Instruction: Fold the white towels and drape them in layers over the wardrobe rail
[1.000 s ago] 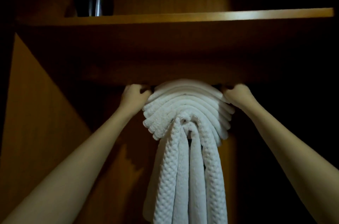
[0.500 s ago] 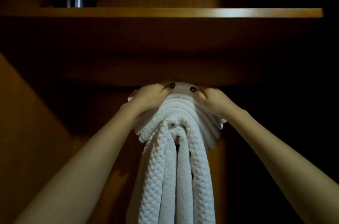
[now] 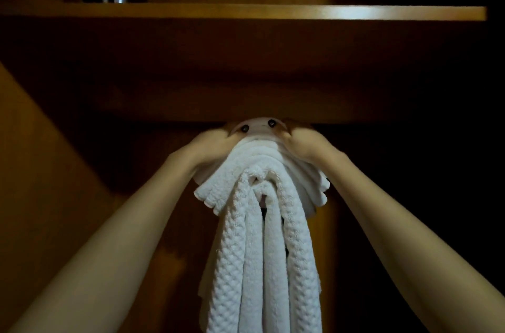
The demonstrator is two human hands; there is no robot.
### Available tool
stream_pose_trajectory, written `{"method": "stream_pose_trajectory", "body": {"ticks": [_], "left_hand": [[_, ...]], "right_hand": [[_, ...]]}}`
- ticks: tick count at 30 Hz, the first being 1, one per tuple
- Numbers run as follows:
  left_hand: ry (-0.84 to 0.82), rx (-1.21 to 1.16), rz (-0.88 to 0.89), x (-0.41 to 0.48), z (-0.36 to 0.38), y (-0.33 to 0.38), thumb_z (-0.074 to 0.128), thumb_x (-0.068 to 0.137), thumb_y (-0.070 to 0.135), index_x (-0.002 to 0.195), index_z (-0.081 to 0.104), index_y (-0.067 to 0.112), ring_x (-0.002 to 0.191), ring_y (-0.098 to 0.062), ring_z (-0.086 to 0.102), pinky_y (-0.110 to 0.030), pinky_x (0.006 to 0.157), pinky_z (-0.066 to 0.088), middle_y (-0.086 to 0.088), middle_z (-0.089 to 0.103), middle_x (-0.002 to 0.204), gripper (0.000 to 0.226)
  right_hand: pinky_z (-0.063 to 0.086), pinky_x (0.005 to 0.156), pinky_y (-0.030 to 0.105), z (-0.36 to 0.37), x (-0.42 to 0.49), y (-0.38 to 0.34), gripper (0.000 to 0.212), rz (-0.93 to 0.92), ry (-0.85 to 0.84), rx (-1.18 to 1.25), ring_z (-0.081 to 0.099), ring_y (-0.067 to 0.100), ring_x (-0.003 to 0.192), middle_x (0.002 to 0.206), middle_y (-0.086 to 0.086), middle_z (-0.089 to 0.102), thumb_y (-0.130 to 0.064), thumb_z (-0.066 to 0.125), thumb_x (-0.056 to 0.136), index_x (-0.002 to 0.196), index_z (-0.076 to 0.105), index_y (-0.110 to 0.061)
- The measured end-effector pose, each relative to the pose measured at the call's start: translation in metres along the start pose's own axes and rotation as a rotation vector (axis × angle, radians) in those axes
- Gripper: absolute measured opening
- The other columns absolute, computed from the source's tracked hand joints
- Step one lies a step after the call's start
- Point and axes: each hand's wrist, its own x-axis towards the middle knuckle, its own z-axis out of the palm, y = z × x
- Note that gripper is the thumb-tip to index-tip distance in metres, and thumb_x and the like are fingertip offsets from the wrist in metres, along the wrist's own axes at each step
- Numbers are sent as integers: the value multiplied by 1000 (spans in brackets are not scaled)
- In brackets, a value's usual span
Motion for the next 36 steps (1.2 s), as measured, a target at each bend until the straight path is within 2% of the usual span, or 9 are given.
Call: {"method": "stream_pose_trajectory", "body": {"ticks": [2, 5, 8, 11, 14, 18, 21, 29, 36], "left_hand": [[-8, -20, 0, 1, 0, 2, 25, 99, 59, 143, 46, 22, 132, -30, 44, -34, 104, 34, -14, 45, 147, 61], [-40, -57, -66, 9, -1, 12, 25, 102, 52, 142, 47, 10, 134, -30, 41, -36, 109, 32, -15, 40, 150, 62], [-23, -83, -145, 14, 3, 12, 28, 97, 62, 140, 48, 8, 131, -33, 44, -44, 110, 35, -17, 43, 148, 71], [26, 52, -138, 11, 6, 16, 21, 97, 64, 134, 53, 11, 124, -37, 49, -47, 106, 38, -20, 49, 140, 73], [89, 219, -27, -6, 4, 31, 14, 100, 59, 136, 51, 18, 121, -39, 52, -49, 102, 37, -20, 54, 135, 66], [142, 225, 59, -27, -8, 38, 23, 103, 49, 129, 53, 14, 120, -39, 52, -45, 94, 39, -21, 53, 133, 53], [156, 201, 206, -37, -20, 38, 29, 104, 42, 143, 41, 25, 126, -34, 46, -43, 95, 39, -16, 49, 137, 45], [123, 230, 611, -103, 2, 60, 41, 101, 29, 146, 40, 24, 140, -22, 32, -43, 113, 27, -3, 39, 151, 45], [-3, 269, 779, -213, 84, 100, 44, 98, 42, 147, 37, 30, 148, -19, 14, -58, 116, 10, 3, 26, 158, 51]], "right_hand": [[40, 103, 36, 1, -2, 1, 55, -33, 30, 112, 53, 28, 123, 137, 10, 55, -54, 23, 102, 138, 51, -23], [22, 112, 25, -2, -3, 8, 56, -13, 9, 271, 30, 23, 144, 157, 2, 32, -50, 26, 103, 152, 31, -23], [13, 116, 27, -4, -1, 15, 58, -26, -35, 322, 20, 20, 148, 161, 1, 23, -50, 26, 102, 154, 23, -24], [23, 112, 31, -1, -4, 16, 68, 82, -81, 268, 38, 25, 138, 153, 12, 38, -58, 20, 100, 148, 37, -15], [32, 106, 33, 2, -20, 17, 71, 156, -9, 230, 46, 32, 130, 144, 20, 47, -60, 22, 99, 142, 46, -8], [31, 114, 45, -11, -45, 17, 75, 181, -44, 77, 37, 37, 138, 152, 20, 36, -63, 28, 98, 150, 31, -8], [24, 114, 57, -27, -71, 9, 71, 133, -23, -52, 24, 38, 143, 157, 15, 25, -59, 31, 98, 155, 16, -20], [27, 112, 56, -58, -178, -18, 62, 168, 10, -293, 19, 32, 145, 159, 8, 25, -45, 44, 99, 154, 22, -25], [25, 112, 56, -68, -348, -14, 63, 366, -166, -436, 12, 34, 147, 159, 11, 21, -42, 47, 99, 154, 21, -25]]}}
